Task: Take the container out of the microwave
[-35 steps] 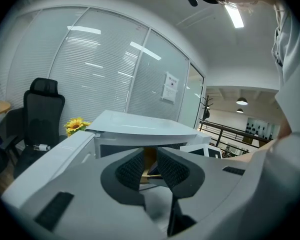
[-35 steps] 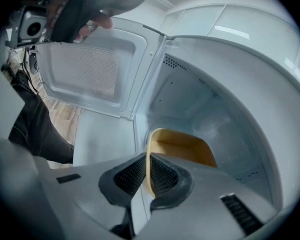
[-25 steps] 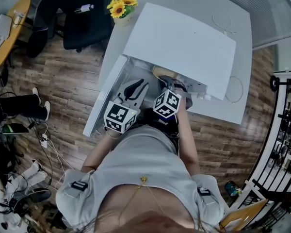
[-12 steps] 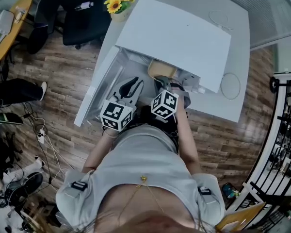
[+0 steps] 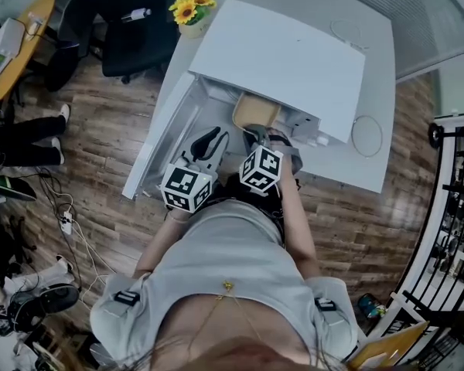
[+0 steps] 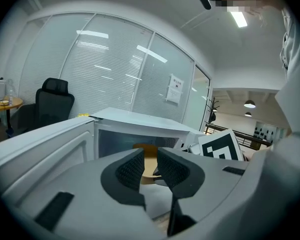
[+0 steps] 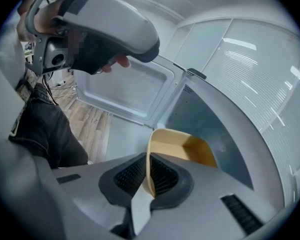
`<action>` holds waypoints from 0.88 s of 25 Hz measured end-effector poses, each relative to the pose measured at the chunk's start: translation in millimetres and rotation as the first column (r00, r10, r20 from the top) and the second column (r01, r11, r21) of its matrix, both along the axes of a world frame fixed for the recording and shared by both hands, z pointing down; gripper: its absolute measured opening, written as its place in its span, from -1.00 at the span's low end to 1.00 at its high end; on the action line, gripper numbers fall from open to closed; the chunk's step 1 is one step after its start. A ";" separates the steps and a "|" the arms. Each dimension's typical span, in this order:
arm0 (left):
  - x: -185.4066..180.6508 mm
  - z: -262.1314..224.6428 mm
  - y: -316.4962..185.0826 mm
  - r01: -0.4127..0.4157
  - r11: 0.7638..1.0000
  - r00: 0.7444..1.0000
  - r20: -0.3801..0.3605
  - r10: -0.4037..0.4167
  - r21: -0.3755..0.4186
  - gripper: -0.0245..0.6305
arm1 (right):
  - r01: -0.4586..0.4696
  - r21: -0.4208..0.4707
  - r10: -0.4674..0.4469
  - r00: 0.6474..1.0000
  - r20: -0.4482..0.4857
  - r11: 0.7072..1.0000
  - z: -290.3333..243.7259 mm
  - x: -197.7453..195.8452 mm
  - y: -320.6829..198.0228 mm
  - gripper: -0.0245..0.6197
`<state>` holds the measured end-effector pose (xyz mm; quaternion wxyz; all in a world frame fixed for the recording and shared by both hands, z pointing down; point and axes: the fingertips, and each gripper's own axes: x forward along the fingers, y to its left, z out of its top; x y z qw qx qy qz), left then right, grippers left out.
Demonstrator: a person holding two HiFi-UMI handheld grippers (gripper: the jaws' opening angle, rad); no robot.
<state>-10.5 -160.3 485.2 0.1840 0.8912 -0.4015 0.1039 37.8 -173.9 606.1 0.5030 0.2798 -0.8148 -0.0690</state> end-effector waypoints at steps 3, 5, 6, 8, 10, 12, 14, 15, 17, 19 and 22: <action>-5.1 -3.5 4.3 -0.024 1.000 1.000 -0.005 0.024 0.002 -0.68 | 0.000 -0.006 0.000 1.000 -0.006 1.000 -1.2 -9.7 4.1 -0.82; -7.8 -6.1 7.6 -0.040 0.999 0.999 -0.010 0.040 0.004 -0.68 | -0.005 -0.012 0.005 1.000 -0.005 1.000 -1.7 -16.3 7.9 -0.82; -8.7 -7.4 9.3 -0.046 0.999 0.999 -0.014 0.046 0.006 -0.68 | -0.008 -0.016 0.008 1.000 -0.005 1.000 -1.7 -19.1 10.0 -0.82; -10.3 -10.0 12.6 -0.059 0.998 0.998 -0.019 0.059 0.010 -0.68 | -0.014 -0.022 0.014 1.000 -0.008 1.000 -1.8 -23.7 13.6 -0.82; -12.6 -11.1 16.9 -0.073 0.997 0.997 -0.021 0.073 0.012 -0.68 | -0.023 -0.022 0.023 1.000 -0.011 0.999 -2.1 -27.2 16.5 -0.82; -15.0 -10.4 21.4 -0.085 0.996 0.996 -0.021 0.085 0.010 -0.68 | -0.035 -0.021 0.035 0.999 -0.012 0.999 -2.5 -29.1 19.4 -0.82; -17.7 -9.6 25.8 -0.093 0.996 0.995 -0.022 0.093 0.008 -0.68 | -0.048 -0.022 0.047 0.999 -0.014 0.999 -2.4 -30.3 23.3 -0.82; -19.1 -9.3 27.8 -0.096 0.995 0.995 -0.021 0.096 0.008 -0.68 | -0.053 -0.024 0.053 0.999 -0.014 0.998 -2.2 -31.1 25.5 -0.82; -21.9 -8.7 31.4 -0.103 0.995 0.994 -0.019 0.103 0.008 -0.68 | -0.063 -0.027 0.063 0.998 -0.014 0.998 -1.8 -32.7 29.7 -0.82; -24.5 -8.2 35.1 -0.108 0.994 0.994 -0.019 0.108 0.007 -0.68 | -0.071 -0.030 0.071 0.997 -0.011 0.997 -1.5 -34.9 34.2 -0.82; -27.5 -6.9 41.8 -0.115 0.993 0.993 -0.019 0.115 0.006 -0.68 | -0.077 -0.033 0.077 0.997 -0.005 0.996 -1.6 -39.0 42.1 -0.82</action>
